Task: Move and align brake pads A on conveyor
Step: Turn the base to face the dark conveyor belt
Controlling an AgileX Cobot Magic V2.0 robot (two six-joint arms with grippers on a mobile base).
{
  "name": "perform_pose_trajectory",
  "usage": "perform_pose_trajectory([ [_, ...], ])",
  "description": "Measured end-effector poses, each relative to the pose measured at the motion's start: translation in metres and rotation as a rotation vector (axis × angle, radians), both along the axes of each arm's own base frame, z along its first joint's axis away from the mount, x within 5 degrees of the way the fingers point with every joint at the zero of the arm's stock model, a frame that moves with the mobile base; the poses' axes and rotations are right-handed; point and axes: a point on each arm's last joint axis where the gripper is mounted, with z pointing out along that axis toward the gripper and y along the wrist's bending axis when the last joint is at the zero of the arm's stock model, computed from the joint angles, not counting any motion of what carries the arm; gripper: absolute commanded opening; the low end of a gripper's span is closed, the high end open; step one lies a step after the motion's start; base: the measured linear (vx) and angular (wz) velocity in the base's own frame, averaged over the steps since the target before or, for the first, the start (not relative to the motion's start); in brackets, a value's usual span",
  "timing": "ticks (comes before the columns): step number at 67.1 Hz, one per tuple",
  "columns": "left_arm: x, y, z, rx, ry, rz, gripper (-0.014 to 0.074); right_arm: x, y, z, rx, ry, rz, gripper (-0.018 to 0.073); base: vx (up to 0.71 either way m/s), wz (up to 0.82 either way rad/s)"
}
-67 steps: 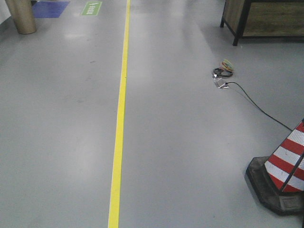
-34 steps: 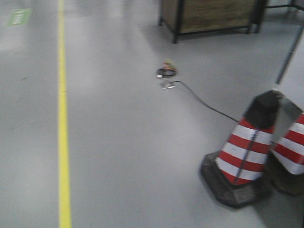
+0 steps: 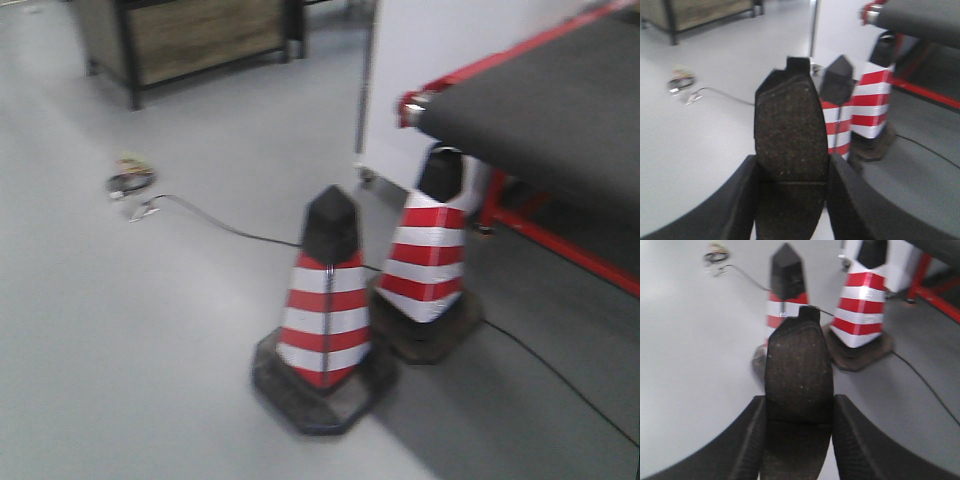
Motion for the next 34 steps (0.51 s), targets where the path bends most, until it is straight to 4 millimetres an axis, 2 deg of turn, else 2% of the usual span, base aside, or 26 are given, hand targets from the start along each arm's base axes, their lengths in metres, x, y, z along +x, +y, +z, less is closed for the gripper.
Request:
perform_pose_trajectory([
  [34, 0.0, 0.0, 0.0, 0.0, 0.0, 0.0, -0.0006, 0.0, 0.0, 0.0, 0.0, 0.0, 0.0, -0.0004, 0.24, -0.93],
])
